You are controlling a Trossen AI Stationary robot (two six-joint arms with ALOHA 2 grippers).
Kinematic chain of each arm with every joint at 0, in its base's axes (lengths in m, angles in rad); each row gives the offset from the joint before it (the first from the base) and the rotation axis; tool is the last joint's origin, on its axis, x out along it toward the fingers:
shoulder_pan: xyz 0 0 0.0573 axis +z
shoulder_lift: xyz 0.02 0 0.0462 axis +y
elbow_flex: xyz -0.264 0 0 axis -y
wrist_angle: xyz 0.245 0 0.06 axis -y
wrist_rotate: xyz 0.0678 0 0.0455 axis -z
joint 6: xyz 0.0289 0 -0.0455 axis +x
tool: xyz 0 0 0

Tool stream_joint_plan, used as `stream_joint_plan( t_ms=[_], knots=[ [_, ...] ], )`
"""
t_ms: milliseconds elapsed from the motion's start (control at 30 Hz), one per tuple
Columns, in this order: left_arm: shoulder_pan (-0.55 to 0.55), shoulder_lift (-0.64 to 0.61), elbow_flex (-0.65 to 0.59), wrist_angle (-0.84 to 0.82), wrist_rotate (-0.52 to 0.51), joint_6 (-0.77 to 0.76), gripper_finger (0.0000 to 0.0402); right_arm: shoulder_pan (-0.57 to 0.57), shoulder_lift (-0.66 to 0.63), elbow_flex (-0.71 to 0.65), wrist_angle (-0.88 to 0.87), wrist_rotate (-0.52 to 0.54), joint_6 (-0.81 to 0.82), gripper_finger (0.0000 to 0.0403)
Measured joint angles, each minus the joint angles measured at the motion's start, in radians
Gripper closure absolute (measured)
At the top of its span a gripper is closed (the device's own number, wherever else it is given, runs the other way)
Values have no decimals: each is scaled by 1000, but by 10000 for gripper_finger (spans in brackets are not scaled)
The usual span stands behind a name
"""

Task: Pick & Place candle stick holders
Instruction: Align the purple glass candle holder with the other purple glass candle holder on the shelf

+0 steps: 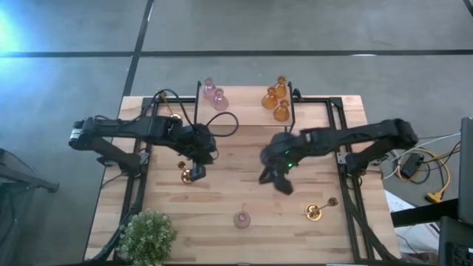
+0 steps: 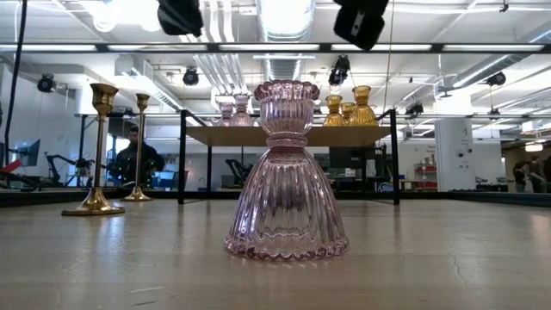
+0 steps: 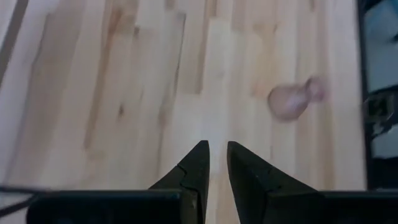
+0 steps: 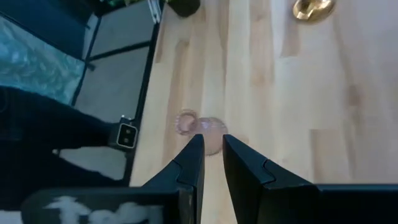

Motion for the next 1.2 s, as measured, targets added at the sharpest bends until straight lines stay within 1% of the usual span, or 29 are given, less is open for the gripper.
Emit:
stream_joint_plan(
  t_ms=[67, 167, 267, 433, 533, 667, 867, 1000, 1200],
  knots=[
    [0, -13, -3, -39, -19, 22, 342, 34, 62, 37, 0, 9, 54, 349],
    [2, -37, -13, -42, -22, 83, 342, 85, 151, 89, -2, 19, 139, 349],
    [6, -62, -18, -40, -22, 151, 342, 127, 226, 136, -2, 50, 227, 349],
    [18, -86, -20, -39, -17, 208, 342, 162, 325, 199, -13, 65, 380, 349],
    [25, -96, -20, -36, -18, 252, 342, 173, 371, 240, -66, 65, 439, 348],
    [35, -95, -20, -34, -17, 287, 342, 179, 423, 280, -99, 59, 473, 340],
    [42, -95, -30, -35, -17, 311, 342, 175, 451, 315, -121, 58, 502, 291],
    [49, -97, -45, -34, -17, 317, 342, 174, 467, 313, -148, 69, 502, 261],
    [57, -100, -63, -34, -17, 318, 342, 173, 496, 311, -141, 88, 498, 241]
  ],
)
